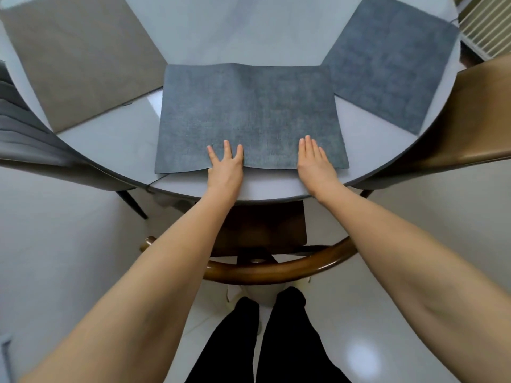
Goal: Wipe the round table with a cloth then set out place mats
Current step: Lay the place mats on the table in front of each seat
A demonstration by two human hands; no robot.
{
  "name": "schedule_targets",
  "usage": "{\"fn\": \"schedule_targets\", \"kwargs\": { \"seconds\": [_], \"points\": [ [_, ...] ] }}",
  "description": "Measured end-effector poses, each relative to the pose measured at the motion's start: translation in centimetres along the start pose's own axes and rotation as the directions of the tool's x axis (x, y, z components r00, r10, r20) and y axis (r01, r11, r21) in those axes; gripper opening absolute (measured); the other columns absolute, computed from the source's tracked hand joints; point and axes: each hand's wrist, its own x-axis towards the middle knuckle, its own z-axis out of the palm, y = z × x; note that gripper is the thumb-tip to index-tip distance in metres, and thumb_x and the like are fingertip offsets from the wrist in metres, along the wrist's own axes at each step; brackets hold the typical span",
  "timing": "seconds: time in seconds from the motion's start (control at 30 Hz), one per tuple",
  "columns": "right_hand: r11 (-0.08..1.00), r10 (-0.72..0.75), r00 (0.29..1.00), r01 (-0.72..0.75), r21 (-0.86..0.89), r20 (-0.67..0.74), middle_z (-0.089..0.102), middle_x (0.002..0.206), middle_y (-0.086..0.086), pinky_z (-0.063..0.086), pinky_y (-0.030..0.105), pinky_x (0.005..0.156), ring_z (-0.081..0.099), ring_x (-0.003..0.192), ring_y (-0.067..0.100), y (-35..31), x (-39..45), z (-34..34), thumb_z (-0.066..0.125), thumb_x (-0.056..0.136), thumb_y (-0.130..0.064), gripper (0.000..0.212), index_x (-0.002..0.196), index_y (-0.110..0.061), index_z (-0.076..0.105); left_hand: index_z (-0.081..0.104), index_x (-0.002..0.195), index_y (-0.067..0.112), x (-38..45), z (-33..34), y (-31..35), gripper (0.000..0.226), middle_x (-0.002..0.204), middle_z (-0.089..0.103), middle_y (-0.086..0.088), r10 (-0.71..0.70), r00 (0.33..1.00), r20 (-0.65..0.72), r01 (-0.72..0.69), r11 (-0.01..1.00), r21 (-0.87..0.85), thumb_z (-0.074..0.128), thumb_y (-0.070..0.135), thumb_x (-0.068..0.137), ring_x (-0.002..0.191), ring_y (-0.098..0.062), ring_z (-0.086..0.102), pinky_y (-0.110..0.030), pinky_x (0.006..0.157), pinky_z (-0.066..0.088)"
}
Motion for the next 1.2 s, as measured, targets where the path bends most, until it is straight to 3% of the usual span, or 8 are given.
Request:
{"fn": "schedule_targets", "kwargs": {
  "seconds": [0.13,0.73,0.8,0.87,0.9,0.97,1.07,1.2],
  "points": [
    [1.0,-0.006,1.0,0.006,0.028,-0.006,-0.009,0.158,0.026,0.006,0.039,0.122,-0.003,0.148,0.034,-0.2,-1.0,0.4,0.047,0.089,0.016,0.082,0.149,0.008,-0.009,0.004,0.154,0.018,-0.6,0.5,-0.1,0.078,0.161,-0.005,-0.011,0.004,1.0,0.006,-0.004,1.0,0.008,0.033,-0.017,0.09,0.141,-0.052,-0.01,-0.05,0.095,0.043],
    [0.999,-0.007,0.999,0.005,0.042,0.05,-0.009,0.159,0.024,0.007,0.037,0.122,-0.003,0.149,0.032,-0.1,-2.6,0.3,0.05,0.088,0.014,0.085,0.15,0.005,-0.008,-0.002,0.154,0.019,-2.0,1.0,-0.2,0.087,0.161,-0.008,-0.011,0.031,0.998,0.046,-0.035,0.995,0.099,0.043,-0.016,0.088,0.141,-0.052,-0.009,-0.044,0.093,0.048],
    [0.998,0.028,0.995,-0.034,0.061,0.093,-0.006,0.16,0.021,0.008,0.039,0.122,-0.001,0.149,0.03,-0.1,-2.8,-0.4,0.049,0.091,0.008,0.08,0.151,0.003,-0.004,0.004,0.154,0.021,-2.2,0.1,-0.4,0.082,0.161,-0.004,-0.01,0.061,0.992,0.106,-0.074,0.989,0.131,0.043,-0.01,0.09,0.143,-0.05,-0.001,-0.044,0.092,0.047],
    [0.992,0.062,0.99,-0.075,0.099,0.13,0.004,0.161,0.018,0.008,0.044,0.121,0.005,0.149,0.027,-0.4,-3.2,-1.2,0.05,0.089,-0.002,0.073,0.151,0.001,0.011,0.032,0.148,0.022,-2.7,-1.1,-1.0,0.064,0.155,0.025,-0.013,0.088,0.986,0.142,-0.106,0.987,0.121,0.043,0.0,0.089,0.138,-0.045,0.028,-0.046,0.093,0.045],
    [0.991,0.045,0.991,-0.06,0.118,0.122,0.009,0.16,0.016,0.008,0.047,0.121,0.008,0.149,0.025,-1.0,-3.4,-1.7,0.05,0.087,-0.006,0.068,0.149,-0.001,0.02,0.048,0.138,0.022,-3.1,-1.8,-1.8,0.053,0.143,0.044,-0.014,0.08,0.992,0.095,-0.089,0.992,0.09,0.045,0.006,0.088,0.127,-0.041,0.045,-0.043,0.091,0.045],
    [0.984,-0.038,0.997,0.024,0.177,0.072,0.011,0.161,0.013,0.006,0.047,0.12,0.009,0.149,0.023,-3.2,-3.5,-2.7,0.046,0.089,-0.01,0.064,0.149,-0.006,0.024,0.061,0.125,0.024,-3.9,-2.9,-4.3,0.04,0.125,0.06,-0.012,-0.008,0.998,-0.066,0.004,0.998,-0.059,0.047,0.014,0.089,0.111,-0.036,0.057,-0.038,0.087,0.045],
    [0.951,-0.174,0.985,0.164,0.262,0.017,0.004,0.162,0.012,0.003,0.041,0.121,0.004,0.15,0.021,-7.7,-2.2,-4.0,0.041,0.096,-0.017,0.064,0.154,-0.011,0.015,0.057,0.129,0.017,-3.8,-3.8,-8.9,0.037,0.129,0.057,-0.011,-0.258,0.94,-0.224,0.176,0.927,-0.332,0.046,0.018,0.093,0.117,-0.033,0.052,-0.042,0.089,0.044],
    [0.927,-0.288,0.957,0.272,0.258,0.026,-0.003,0.162,0.012,0.0,0.039,0.121,-0.002,0.15,0.022,-13.6,-0.1,-4.6,0.043,0.099,-0.033,0.069,0.155,-0.016,0.007,0.055,0.125,0.004,-2.5,-4.1,-13.1,0.037,0.132,0.048,-0.015,-0.437,0.88,-0.185,0.294,0.809,-0.508,0.056,0.026,0.095,0.121,-0.031,0.047,-0.042,0.097,0.041]
  ]
}}
